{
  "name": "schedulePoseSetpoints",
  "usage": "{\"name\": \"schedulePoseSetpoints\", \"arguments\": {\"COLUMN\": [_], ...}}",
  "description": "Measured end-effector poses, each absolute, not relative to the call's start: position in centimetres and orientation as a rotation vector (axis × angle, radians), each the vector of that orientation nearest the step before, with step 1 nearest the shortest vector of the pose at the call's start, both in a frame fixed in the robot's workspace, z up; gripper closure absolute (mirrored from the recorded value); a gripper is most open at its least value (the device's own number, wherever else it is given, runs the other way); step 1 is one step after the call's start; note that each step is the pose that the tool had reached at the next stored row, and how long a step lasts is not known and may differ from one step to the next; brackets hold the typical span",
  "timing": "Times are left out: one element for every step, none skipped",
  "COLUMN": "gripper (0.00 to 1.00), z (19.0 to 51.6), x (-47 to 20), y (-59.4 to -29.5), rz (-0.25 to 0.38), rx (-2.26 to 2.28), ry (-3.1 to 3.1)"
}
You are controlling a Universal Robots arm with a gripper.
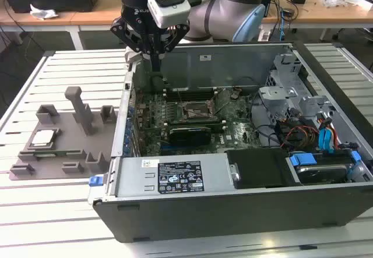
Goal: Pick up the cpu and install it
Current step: 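Reach for the cpu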
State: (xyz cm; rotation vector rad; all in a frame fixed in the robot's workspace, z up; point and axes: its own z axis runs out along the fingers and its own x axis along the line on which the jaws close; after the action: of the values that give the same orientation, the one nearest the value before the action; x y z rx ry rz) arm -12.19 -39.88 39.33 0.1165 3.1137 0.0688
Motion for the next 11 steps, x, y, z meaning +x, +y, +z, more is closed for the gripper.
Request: {"name": "schedulePoseSetpoints", "arguments": {"gripper": [0.89,0.89,0.89,0.89,0.89,0.89,0.89,0.89,0.89,0.89,0.89], "z": [39.33,39.33,39.33,39.33,39.33,39.33,39.33,39.33,39.33,39.33,39.33], "x": [-12.19,-12.19,-12.19,-12.19,-12.19,-12.19,-12.19,-12.19,-12.19,-12.19,-12.19], "y": [-39.89,-39.89,-39.89,-39.88,-39.88,-39.89,-39.89,-39.89,-39.89,-39.88,-39.89], "rz": [0.069,0.069,0.069,0.069,0.069,0.069,0.069,0.069,0.069,0.069,0.069], "rx": [0.117,0.117,0.117,0.117,0.117,0.117,0.117,0.117,0.117,0.117,0.117], "ry": [3.114,3.114,3.114,3.114,3.114,3.114,3.114,3.114,3.114,3.114,3.114]}}
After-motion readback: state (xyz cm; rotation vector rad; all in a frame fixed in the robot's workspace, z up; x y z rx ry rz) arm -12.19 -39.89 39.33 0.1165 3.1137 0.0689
